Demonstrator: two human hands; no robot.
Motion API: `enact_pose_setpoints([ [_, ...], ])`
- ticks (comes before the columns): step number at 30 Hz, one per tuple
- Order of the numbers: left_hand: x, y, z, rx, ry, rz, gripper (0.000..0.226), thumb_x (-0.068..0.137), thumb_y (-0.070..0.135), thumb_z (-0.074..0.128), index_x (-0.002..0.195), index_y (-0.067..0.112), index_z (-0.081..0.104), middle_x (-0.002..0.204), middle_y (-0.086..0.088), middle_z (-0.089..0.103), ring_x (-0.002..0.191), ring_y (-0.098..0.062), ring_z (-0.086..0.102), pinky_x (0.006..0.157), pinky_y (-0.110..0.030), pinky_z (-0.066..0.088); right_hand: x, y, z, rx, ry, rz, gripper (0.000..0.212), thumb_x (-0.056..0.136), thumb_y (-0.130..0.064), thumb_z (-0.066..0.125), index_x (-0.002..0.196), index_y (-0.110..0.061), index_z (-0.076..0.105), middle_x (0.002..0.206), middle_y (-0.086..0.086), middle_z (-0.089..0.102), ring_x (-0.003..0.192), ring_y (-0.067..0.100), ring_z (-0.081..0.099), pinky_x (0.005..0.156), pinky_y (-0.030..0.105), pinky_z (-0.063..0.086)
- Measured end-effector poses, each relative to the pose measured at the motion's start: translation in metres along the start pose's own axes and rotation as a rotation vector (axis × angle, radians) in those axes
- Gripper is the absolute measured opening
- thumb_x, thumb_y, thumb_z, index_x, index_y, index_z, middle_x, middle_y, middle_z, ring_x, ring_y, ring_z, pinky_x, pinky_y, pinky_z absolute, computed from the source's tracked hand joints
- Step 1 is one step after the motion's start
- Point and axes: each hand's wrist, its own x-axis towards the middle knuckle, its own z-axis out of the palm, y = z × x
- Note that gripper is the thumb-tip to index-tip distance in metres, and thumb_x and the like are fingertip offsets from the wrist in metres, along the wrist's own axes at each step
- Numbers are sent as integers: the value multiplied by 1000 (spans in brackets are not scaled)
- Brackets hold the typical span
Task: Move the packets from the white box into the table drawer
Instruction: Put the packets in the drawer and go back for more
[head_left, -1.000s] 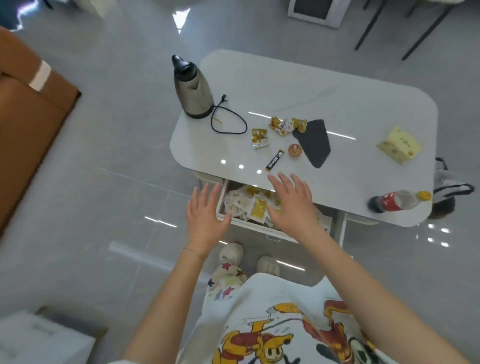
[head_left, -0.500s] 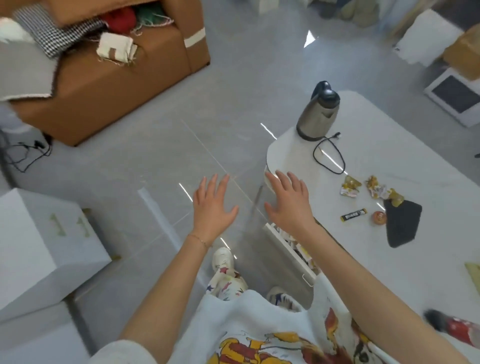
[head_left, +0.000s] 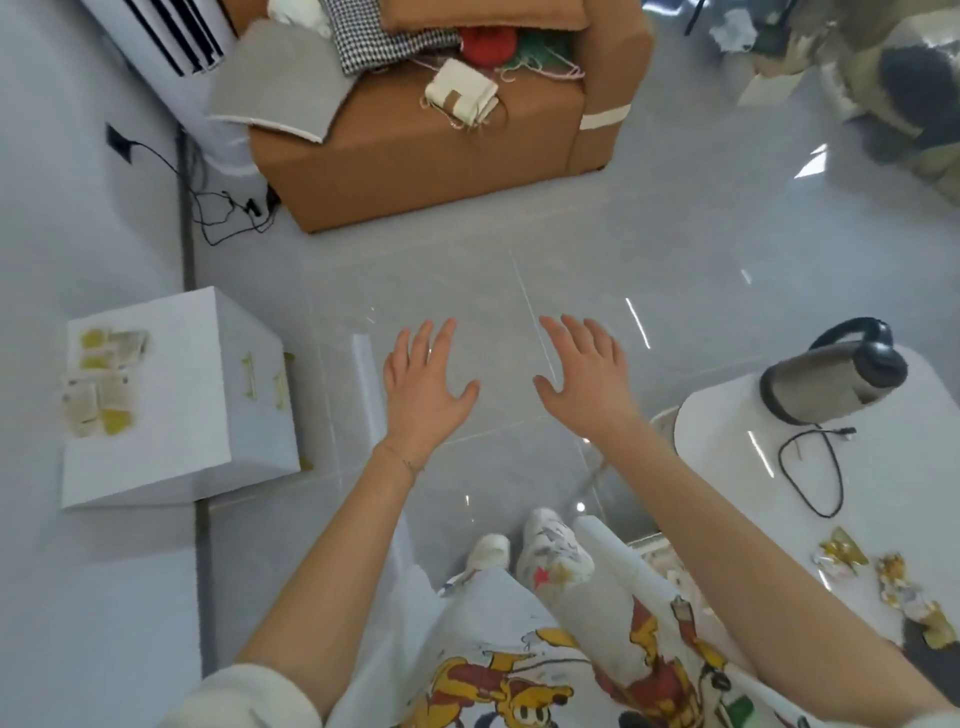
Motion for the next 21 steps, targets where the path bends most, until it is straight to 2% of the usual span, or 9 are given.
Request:
enact_pose_setpoints([
  [7,45,-74,-40,-41,124,-198,78,86,38,64,151,28,23,159,-5,22,147,-32,8,118,-45,11,105,-75,19,-42,-105,-222,71,90,-37,55,151,-27,20,157,5,22,145,30,13,117,44,10],
  [12,77,-133,-66,-49,208,-449,77,86,42,62,151,26,24,159,-5,22,148,-32,7,118,-47,12,184,-136,37,-72,-198,-384,71,91,-38,52,152,-27,17,158,4,19,146,29,11,117,43,9],
  [18,92,-192,-95,-78,302,-687,79,80,52,51,151,28,25,159,-5,22,147,-33,10,117,-51,16,260,-207,56,-127,-337,-588,72,92,-40,51,152,-28,14,159,4,17,146,27,8,119,44,7],
  [21,91,-216,-111,-90,375,-798,76,85,47,58,151,28,24,159,-5,22,148,-33,10,116,-50,15,291,-249,65,-157,-368,-699,72,92,-39,52,152,-27,14,159,5,17,146,28,9,119,44,8],
])
